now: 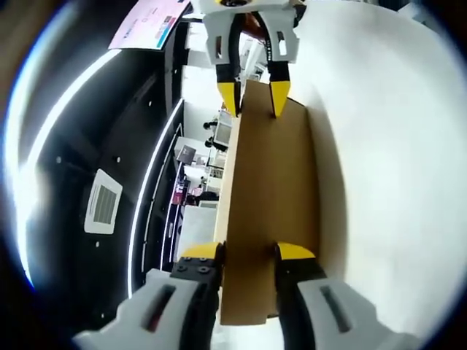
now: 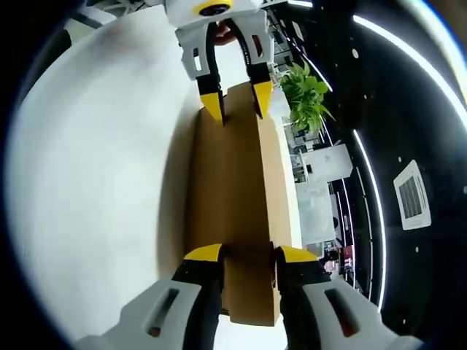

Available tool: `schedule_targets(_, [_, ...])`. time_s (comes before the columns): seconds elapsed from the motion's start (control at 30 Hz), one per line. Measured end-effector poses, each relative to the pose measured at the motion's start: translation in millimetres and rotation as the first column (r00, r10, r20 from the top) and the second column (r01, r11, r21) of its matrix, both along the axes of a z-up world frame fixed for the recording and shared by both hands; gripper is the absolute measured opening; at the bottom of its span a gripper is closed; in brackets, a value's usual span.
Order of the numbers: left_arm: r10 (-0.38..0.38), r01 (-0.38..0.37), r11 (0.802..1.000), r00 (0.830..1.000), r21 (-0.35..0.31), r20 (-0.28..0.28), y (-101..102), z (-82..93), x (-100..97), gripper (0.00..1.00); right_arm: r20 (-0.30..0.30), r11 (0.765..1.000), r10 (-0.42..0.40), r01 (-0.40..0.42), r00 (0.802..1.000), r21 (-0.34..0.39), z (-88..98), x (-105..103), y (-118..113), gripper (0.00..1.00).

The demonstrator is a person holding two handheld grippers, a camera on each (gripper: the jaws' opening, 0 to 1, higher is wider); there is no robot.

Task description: Operate the shoe box by opening the lid, removing the specified soft item, and placing it in the target area until the item is outside and the box remains undamaged.

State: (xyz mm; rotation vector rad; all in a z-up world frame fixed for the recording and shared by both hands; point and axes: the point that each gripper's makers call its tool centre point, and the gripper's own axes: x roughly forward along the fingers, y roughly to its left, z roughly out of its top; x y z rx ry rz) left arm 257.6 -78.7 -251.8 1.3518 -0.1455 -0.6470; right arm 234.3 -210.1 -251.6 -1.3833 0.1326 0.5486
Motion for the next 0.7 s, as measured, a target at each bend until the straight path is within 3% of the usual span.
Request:
schedule_targets(0.3, [-0.005, 0.005, 1.000, 1.000, -0.017, -0.023, -0.4, 1.1, -1.9, 0.28, -0.008, 1.000, 0.002, -0.002, 1.000, 0.000, -0.1, -0.1, 1.6, 0.27])
schedule_targets(0.43, [-0.012, 0.008, 0.998, 0.998, -0.065, -0.064, -0.6, 1.3, -0.6, 0.28, -0.004, 1.000, -0.006, 0.006, 1.000, -0.012, -0.8, 0.4, 2.3, 0.28])
schedule_targets(0.57, [0.000, -0.001, 1.000, 0.999, -0.027, -0.039, -2.3, -4.6, -2.7, 0.27, 0.022, 0.998, -0.013, 0.014, 1.000, -0.055, -5.5, 2.2, 4.5, 0.28])
schedule_targets(0.7, [0.000, -0.002, 1.000, 0.999, -0.029, -0.040, -1.3, -3.6, -1.3, 0.28, 0.020, 0.999, -0.007, 0.007, 1.000, -0.037, -3.2, 1.5, 4.5, 0.28])
